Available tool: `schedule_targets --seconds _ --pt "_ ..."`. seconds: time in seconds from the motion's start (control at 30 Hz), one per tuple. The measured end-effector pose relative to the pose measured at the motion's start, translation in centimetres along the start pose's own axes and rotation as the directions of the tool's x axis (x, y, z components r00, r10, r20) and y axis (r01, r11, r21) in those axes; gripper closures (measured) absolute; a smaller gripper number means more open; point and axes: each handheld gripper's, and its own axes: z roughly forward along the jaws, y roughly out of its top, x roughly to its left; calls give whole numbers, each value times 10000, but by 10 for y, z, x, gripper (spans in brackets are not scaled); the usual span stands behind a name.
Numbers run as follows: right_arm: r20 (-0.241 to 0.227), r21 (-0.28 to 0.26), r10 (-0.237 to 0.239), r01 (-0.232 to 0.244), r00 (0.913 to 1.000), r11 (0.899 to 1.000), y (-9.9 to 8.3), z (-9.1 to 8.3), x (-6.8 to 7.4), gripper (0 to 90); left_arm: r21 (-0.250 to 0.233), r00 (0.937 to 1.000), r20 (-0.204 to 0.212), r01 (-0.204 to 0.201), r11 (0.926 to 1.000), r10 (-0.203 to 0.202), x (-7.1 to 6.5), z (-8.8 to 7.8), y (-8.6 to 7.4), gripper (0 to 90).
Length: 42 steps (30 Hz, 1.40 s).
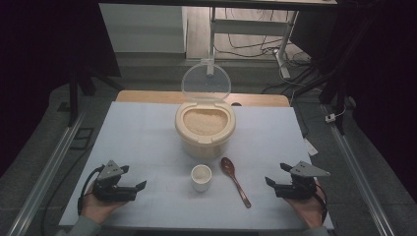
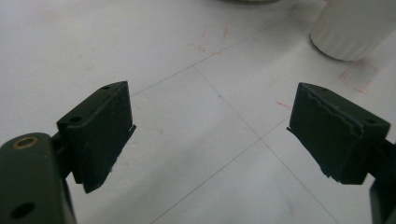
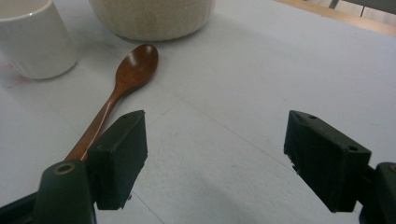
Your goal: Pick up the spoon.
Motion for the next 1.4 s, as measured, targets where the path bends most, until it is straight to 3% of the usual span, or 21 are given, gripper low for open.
schedule_targets --seconds 0.23,0.67,1.03,1.2,1.4 --pt "78 -15 -55 55 10000 10000 0 1 1 213 189 10000 69 -51 9998 49 3 6 -2 140" --pt "19 30 25 -25 10000 10000 4 1 4 223 20 9999 -63 -95 10000 95 2 4 -1 143" --pt "-244 508 185 -172 9995 9986 33 -4 17 254 77 9999 -72 -97 9999 97 3 6 -1 149" --pt "-396 885 -34 69 9992 9961 47 0 28 259 131 9999 -34 -102 9999 102 2 7 -1 152" --pt "-563 944 -331 383 9979 9948 60 4 38 259 188 9999 -6 -135 9997 136 2 9 -1 153"
